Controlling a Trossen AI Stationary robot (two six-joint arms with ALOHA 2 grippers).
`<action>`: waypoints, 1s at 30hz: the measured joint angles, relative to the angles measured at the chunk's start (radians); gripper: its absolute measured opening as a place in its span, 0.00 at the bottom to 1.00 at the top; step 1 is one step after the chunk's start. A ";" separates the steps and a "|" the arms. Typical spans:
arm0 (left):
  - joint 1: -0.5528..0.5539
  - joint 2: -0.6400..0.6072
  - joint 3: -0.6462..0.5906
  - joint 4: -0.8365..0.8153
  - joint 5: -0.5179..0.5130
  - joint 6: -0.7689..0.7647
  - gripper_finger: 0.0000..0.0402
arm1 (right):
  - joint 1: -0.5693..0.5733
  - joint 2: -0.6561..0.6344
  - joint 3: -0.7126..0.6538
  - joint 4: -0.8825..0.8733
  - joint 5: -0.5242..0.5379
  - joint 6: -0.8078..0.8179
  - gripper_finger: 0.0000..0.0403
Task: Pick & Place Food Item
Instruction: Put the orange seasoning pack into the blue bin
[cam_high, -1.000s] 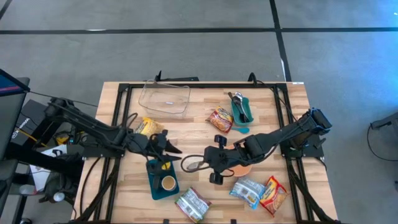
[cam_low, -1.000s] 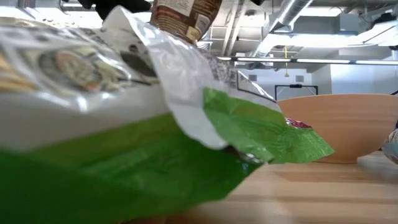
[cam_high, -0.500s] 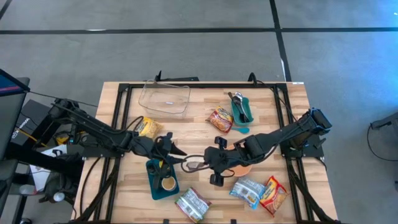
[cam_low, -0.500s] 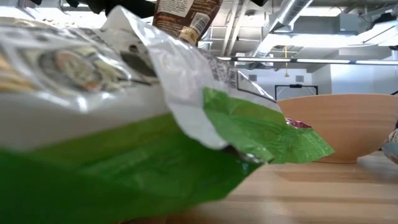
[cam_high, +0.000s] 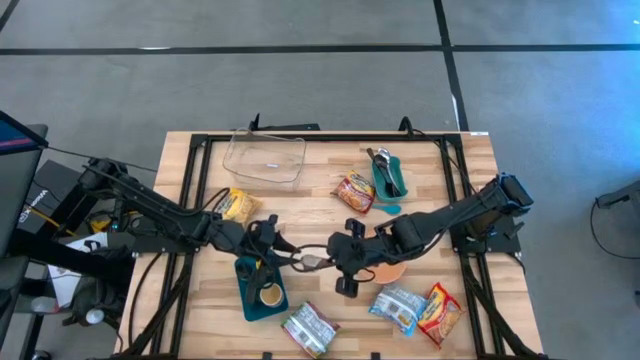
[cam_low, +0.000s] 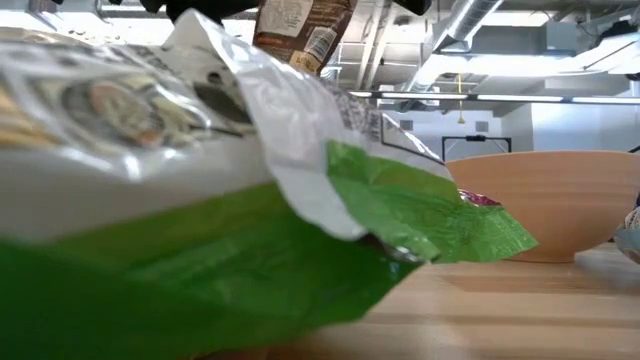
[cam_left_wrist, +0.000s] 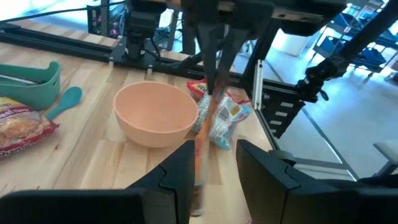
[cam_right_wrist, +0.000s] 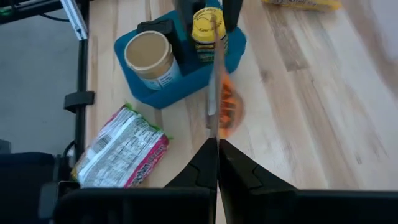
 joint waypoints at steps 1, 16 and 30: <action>0.000 0.000 0.000 0.007 0.000 0.000 0.28 | -0.004 0.000 0.000 0.000 -0.010 0.007 0.00; 0.000 -0.001 0.000 0.016 -0.011 0.038 0.28 | -0.020 0.000 0.000 0.001 -0.082 0.002 0.00; 0.000 0.005 0.000 0.015 -0.015 0.100 0.28 | -0.007 0.000 0.000 0.028 -0.083 -0.052 0.00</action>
